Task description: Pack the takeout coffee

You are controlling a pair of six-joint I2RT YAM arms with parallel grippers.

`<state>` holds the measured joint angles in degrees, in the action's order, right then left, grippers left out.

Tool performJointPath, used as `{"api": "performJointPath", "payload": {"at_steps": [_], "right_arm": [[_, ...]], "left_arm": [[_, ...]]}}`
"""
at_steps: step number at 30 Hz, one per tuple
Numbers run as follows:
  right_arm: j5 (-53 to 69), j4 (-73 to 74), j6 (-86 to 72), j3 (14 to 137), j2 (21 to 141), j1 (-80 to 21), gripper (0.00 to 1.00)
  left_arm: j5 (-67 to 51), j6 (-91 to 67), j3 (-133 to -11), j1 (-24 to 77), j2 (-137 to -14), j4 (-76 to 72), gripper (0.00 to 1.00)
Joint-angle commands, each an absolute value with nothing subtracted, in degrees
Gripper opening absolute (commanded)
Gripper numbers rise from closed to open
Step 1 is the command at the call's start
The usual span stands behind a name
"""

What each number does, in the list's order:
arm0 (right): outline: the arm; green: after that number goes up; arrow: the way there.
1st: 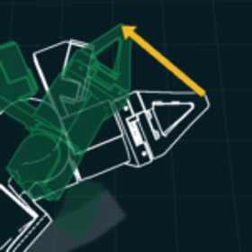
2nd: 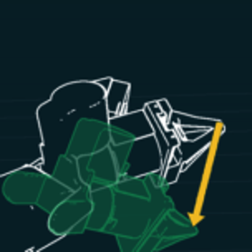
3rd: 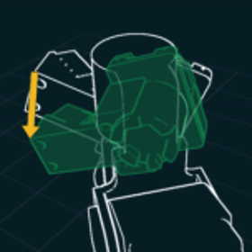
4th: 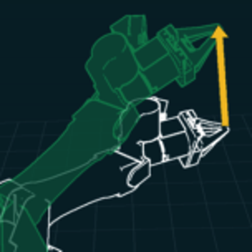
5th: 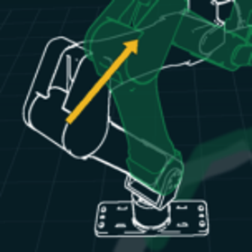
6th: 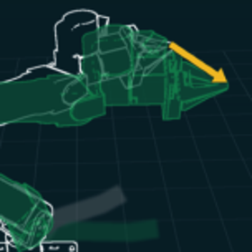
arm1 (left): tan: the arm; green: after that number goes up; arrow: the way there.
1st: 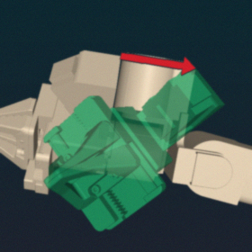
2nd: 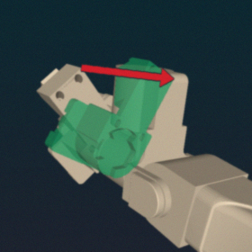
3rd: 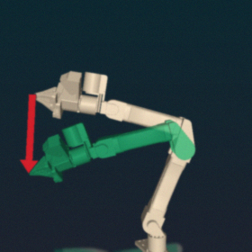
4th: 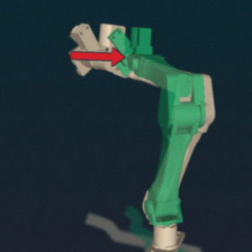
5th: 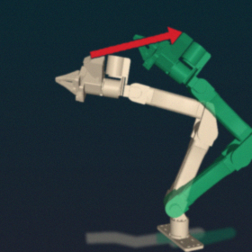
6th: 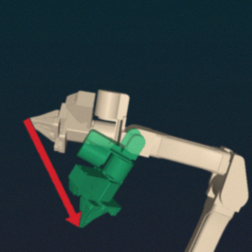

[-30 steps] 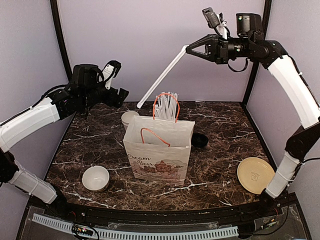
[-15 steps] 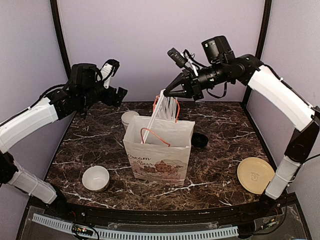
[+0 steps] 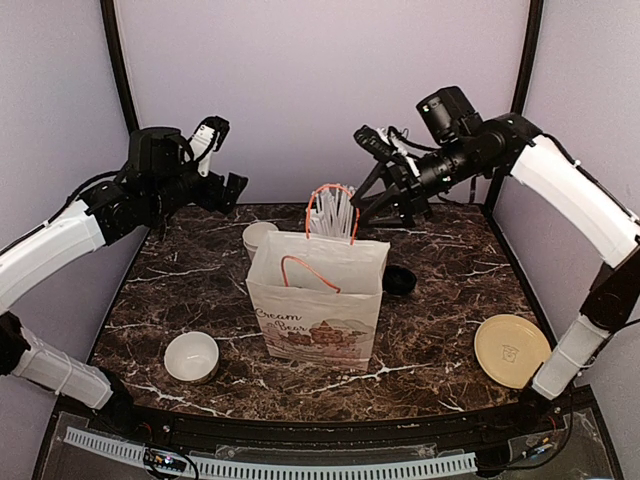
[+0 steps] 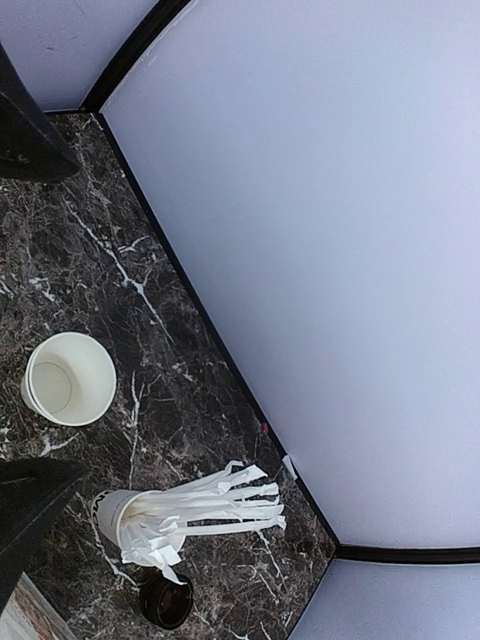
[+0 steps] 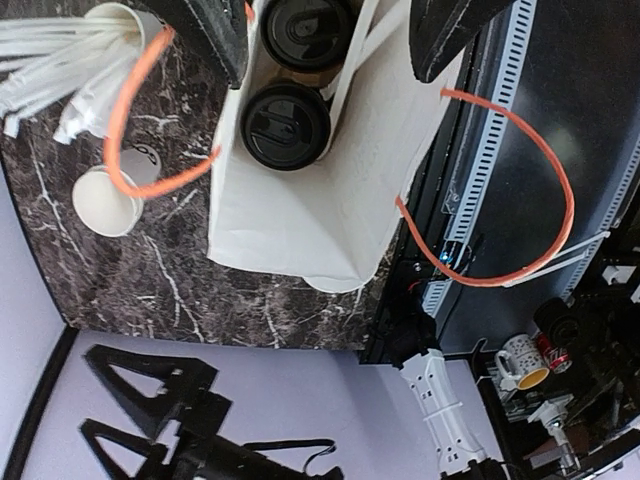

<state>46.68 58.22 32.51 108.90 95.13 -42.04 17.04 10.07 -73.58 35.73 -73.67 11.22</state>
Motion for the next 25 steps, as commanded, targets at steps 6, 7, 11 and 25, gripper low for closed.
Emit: {"api": "performJointPath", "payload": {"at_steps": [6,7,11,25], "right_arm": [[45.34,43.03,25.22,93.0,81.09,-18.53,0.55],[44.66,40.83,23.69,89.5,79.75,-16.39,0.56],[35.74,29.66,15.67,78.42,73.79,-11.06,0.73],[12.74,3.86,-4.41,57.97,65.19,-4.66,0.99]], "left_arm": [[21.27,8.34,-71.41,35.16,-71.64,10.37,0.99],[22.1,6.68,-70.9,34.96,-71.48,10.19,0.99],[23.89,3.2,-69.02,34.01,-69.85,8.75,0.99],[25.05,0.7,-67.07,31.87,-65.73,9.42,0.99]]}}
